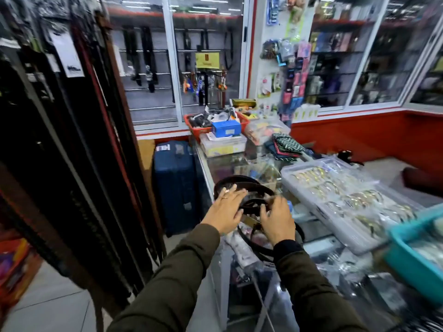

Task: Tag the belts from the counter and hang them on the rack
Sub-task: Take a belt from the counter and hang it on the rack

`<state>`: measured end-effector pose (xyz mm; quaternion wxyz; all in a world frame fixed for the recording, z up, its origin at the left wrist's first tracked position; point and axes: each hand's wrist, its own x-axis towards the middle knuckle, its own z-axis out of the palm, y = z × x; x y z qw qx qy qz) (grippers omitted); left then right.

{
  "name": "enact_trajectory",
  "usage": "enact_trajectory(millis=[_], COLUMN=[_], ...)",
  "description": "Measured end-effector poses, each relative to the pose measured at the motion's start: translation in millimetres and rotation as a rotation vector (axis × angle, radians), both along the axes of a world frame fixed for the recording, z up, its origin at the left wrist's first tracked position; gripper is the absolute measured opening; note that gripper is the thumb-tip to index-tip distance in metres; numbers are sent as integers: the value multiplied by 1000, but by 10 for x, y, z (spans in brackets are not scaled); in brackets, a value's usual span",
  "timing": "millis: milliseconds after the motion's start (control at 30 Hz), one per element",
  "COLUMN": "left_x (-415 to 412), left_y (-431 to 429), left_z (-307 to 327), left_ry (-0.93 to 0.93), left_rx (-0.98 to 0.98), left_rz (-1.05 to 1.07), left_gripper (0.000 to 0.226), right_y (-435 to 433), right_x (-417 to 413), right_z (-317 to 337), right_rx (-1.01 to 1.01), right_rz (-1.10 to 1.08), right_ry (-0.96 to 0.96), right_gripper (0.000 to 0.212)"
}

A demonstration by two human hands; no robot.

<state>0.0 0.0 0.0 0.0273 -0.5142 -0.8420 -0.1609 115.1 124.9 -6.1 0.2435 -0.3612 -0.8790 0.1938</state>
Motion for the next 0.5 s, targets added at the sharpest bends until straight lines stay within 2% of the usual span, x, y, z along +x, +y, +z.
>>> enact_trajectory(millis=[100, 233, 267, 367, 500], left_x=[15, 27, 22, 30, 41], left_y=[122, 295, 334, 412, 458], left_z=[-20, -31, -21, 1, -8], left_ry=[-24, 48, 77, 71, -10], left_rx=[-215, -307, -307, -284, -246], left_rz=[-88, -88, -79, -40, -10], left_gripper=[59, 61, 60, 52, 37], right_y=[87, 162, 164, 138, 178], right_x=[74, 134, 113, 45, -17], right_z=[-5, -80, -109, -162, -140], right_rx=[-265, -577, -688, -1166, -1610], right_rz=[-112, -75, -73, -117, -99], right_ry=[-156, -313, -278, 45, 356], right_gripper=[43, 38, 34, 23, 17])
